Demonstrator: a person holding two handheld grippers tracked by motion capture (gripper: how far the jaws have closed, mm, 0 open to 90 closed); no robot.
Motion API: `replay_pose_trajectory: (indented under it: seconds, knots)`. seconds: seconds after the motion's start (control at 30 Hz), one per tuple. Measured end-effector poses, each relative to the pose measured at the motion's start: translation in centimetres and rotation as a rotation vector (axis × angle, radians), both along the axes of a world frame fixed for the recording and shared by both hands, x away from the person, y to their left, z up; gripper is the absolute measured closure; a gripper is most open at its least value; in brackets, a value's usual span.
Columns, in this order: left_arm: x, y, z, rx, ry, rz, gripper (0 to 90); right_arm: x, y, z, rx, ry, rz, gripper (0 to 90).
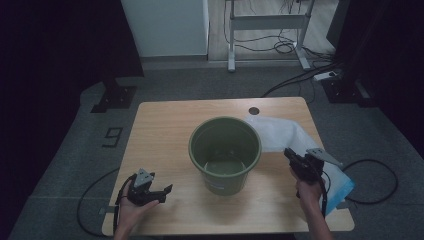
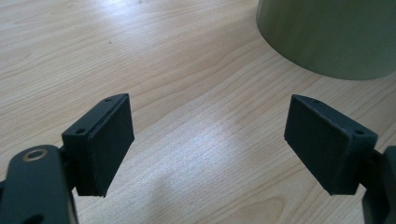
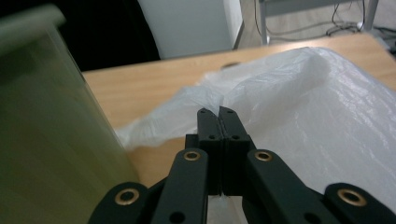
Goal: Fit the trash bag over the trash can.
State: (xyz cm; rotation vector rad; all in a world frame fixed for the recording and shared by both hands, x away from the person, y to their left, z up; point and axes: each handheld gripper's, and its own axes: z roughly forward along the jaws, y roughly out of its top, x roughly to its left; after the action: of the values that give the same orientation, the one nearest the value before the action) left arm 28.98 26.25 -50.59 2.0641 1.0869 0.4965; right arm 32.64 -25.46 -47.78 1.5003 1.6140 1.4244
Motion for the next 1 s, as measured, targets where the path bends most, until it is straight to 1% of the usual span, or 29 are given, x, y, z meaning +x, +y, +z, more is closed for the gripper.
replay_pose_trajectory:
  seconds: [0.13, 0.3, 0.4, 0.47, 0.53, 0.57, 0.63, 0.67, 0.73, 0.83, 0.97, 1.0]
  knots:
    - [-0.1, 0.0, 0.1, -0.004, -0.003, 0.000, 15.4, -0.8, -0.7, 1.5, 0.035, -0.049, -0.010, 88.4]
    - [0.0, -0.1, 0.0, -0.008, 0.004, 0.002, 15.5, -1.7, -1.0, 3.2, 0.040, -0.110, -0.011, 88.3]
    - [0.0, -0.5, -0.2, -0.004, 0.009, -0.004, 15.6, -2.2, -1.3, 3.9, 0.054, -0.142, -0.010, 88.3]
    - [0.1, -0.7, -0.2, 0.006, 0.014, -0.013, 15.6, -2.6, -1.6, 4.6, 0.081, -0.163, -0.006, 88.3]
    - [0.1, -0.8, -0.3, 0.008, 0.016, -0.015, 15.5, -2.7, -1.9, 5.1, 0.124, -0.174, 0.013, 88.3]
    - [0.1, -0.9, -0.3, 0.007, 0.015, -0.015, 15.6, -2.9, -2.1, 5.4, 0.130, -0.180, 0.016, 88.3]
    - [0.0, -0.8, -0.1, -0.004, 0.014, -0.014, 15.6, -3.2, -2.2, 5.8, 0.133, -0.195, 0.018, 88.3]
    - [0.0, -0.8, -0.1, -0.018, 0.013, -0.017, 16.9, -3.3, -2.2, 6.1, 0.139, -0.202, 0.022, 88.3]
    - [-0.1, -0.8, 0.1, -0.032, 0.016, -0.028, 19.0, -3.6, -2.2, 6.5, 0.145, -0.216, 0.026, 88.3]
    - [-0.1, -1.1, 0.2, -0.038, 0.021, -0.041, 19.9, -3.9, -2.0, 7.0, 0.142, -0.238, 0.033, 88.3]
    - [-0.1, -1.4, 0.3, -0.035, 0.032, -0.048, 21.0, -4.0, -1.9, 7.5, 0.153, -0.251, 0.042, 88.3]
    - [-0.1, -1.5, 0.4, -0.040, 0.029, -0.049, 21.0, -4.0, -1.9, 7.7, 0.152, -0.250, 0.046, 88.3]
